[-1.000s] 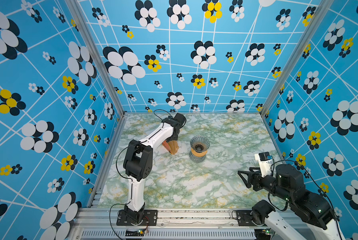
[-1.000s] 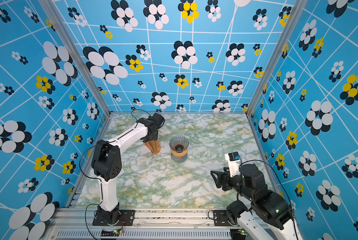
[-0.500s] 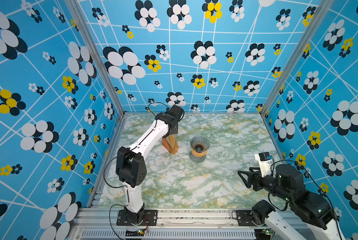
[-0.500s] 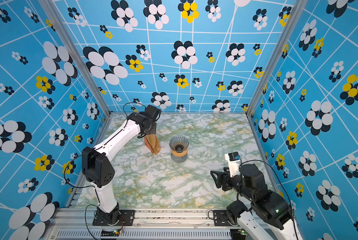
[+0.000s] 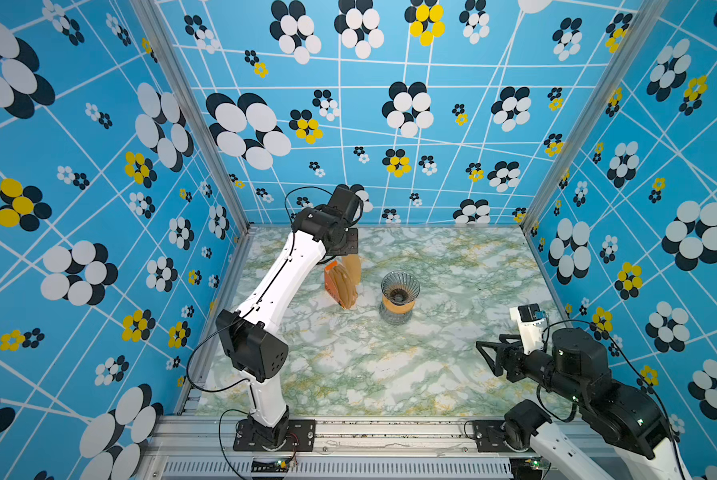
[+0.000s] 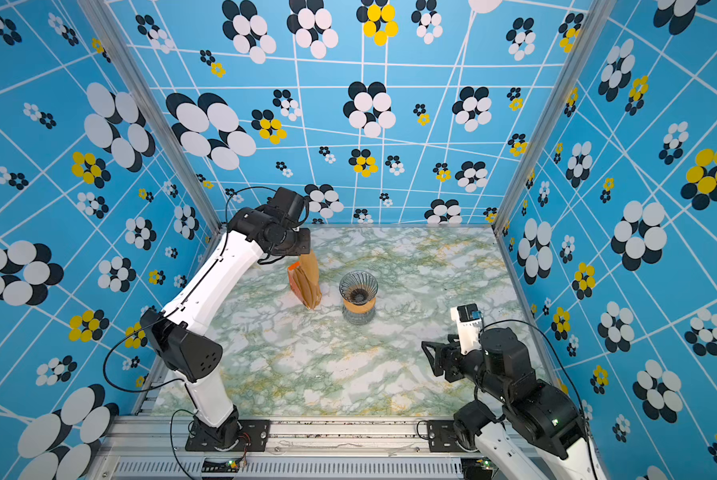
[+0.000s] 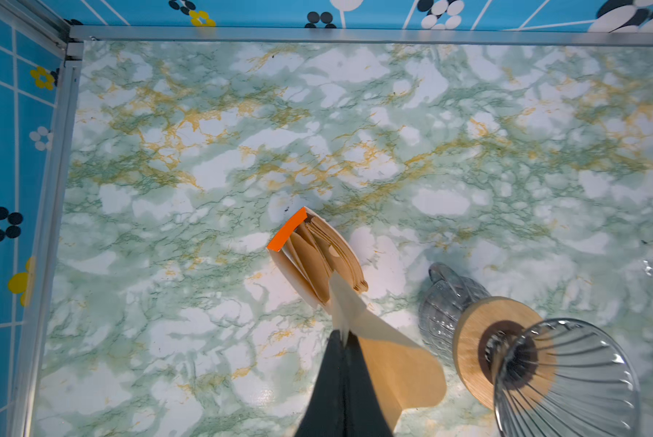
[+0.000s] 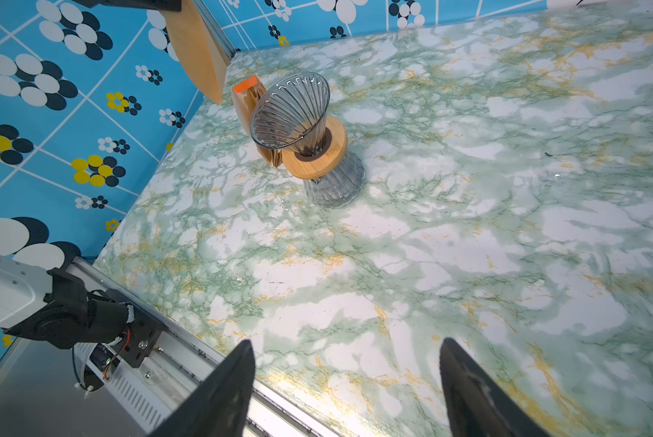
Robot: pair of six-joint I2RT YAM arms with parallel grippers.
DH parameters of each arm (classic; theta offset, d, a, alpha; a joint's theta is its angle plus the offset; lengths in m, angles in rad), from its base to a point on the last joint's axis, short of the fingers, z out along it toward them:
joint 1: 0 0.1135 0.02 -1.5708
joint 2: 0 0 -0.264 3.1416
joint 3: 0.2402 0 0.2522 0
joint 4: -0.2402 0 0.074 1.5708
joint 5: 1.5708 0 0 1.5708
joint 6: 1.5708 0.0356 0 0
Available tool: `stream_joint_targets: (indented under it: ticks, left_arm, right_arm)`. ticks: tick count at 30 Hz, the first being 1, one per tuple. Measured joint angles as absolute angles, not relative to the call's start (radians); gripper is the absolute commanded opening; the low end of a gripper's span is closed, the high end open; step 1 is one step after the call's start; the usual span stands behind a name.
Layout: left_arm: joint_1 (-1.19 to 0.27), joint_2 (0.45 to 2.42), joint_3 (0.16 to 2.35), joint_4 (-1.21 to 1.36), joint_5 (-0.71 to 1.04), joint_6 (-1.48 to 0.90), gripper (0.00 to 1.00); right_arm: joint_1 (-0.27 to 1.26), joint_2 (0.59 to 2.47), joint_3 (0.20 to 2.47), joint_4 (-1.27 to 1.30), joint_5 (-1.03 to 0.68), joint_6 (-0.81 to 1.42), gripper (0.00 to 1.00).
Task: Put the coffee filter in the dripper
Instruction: 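Carry the filter over the glass dripper with the left gripper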
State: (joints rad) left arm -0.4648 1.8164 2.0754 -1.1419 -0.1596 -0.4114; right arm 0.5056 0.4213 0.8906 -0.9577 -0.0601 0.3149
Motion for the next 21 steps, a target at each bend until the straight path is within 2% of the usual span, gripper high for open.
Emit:
stream_joint_targets:
  ticks: [6,14,21]
  left_arm:
    - [-0.464,1.794,2.159,-1.185,0.002,-0.484,0.00]
    - [-0.469,1.790,2.167,-1.184,0.258,-0.586,0.01]
    - [-0.543,1.803,2.167,-1.182,0.357,-0.616,0.03]
  right_arm:
    - [0.505,0.421,0.891,-0.958,-0.060,0.315,0.78]
    - [0.505,0.421,0.891,-0.958,-0.057,0.315,0.78]
    - [0.505,0.421,0.880,-0.955,-0.057,0.318,0.78]
